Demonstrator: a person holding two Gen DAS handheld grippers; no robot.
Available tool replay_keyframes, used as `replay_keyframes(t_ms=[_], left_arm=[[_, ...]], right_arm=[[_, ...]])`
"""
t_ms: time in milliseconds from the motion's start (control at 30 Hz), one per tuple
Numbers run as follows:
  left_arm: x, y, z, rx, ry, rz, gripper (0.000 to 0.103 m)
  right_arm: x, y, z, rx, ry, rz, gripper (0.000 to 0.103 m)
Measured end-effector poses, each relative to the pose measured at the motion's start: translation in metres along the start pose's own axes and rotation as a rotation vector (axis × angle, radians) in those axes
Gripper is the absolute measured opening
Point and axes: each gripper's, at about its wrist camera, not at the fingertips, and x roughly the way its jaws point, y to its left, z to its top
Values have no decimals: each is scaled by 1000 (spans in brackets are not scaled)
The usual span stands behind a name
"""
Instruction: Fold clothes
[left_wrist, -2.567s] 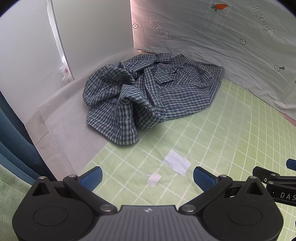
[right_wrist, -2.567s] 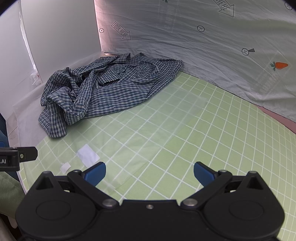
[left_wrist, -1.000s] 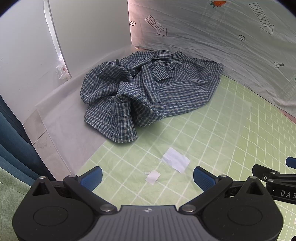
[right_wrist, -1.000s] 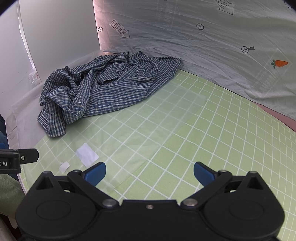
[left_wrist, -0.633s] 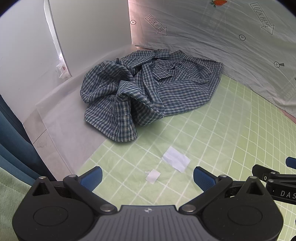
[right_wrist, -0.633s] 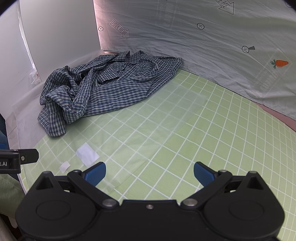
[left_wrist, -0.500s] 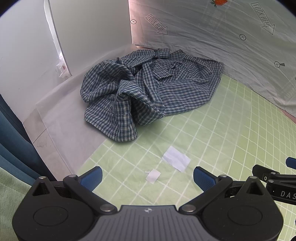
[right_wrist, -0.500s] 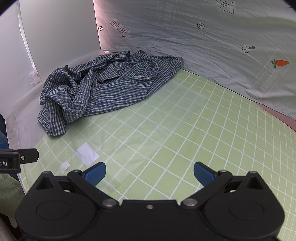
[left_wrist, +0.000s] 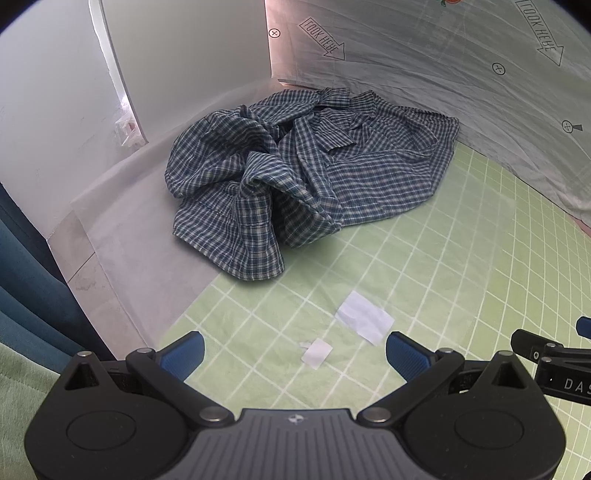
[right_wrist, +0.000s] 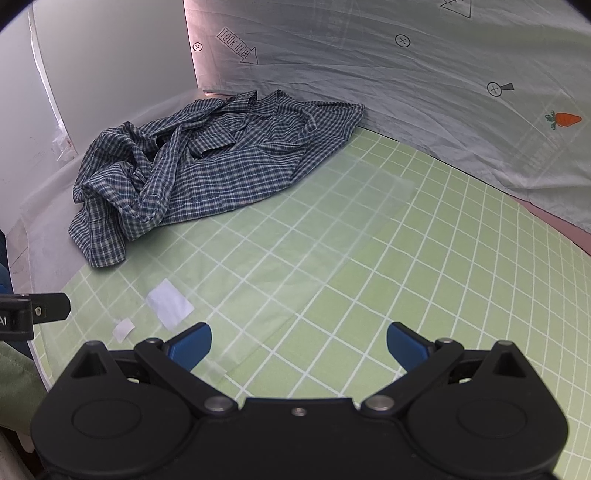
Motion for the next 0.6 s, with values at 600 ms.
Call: replay_keyframes(t_ms=[600], left_arm=[[112, 20, 100, -42, 88, 46, 103]], right_arm=[[115, -14, 95, 73, 39, -34, 99]])
